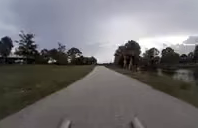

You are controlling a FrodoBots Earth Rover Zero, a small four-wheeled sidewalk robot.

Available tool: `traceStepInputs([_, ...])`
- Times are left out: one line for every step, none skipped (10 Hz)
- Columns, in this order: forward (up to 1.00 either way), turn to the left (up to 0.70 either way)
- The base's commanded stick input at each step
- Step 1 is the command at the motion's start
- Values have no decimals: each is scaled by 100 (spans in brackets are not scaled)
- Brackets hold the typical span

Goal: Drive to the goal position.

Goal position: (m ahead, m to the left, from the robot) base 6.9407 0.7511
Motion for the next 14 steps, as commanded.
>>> traceStepInputs([100,0])
traceStepInputs([100,0])
traceStepInputs([100,0])
traceStepInputs([100,0])
traceStepInputs([100,0])
traceStepInputs([100,0])
traceStepInputs([100,0])
traceStepInputs([100,0])
traceStepInputs([100,0])
traceStepInputs([100,0])
traceStepInputs([100,0])
traceStepInputs([100,0])
traceStepInputs([100,0])
traceStepInputs([100,29])
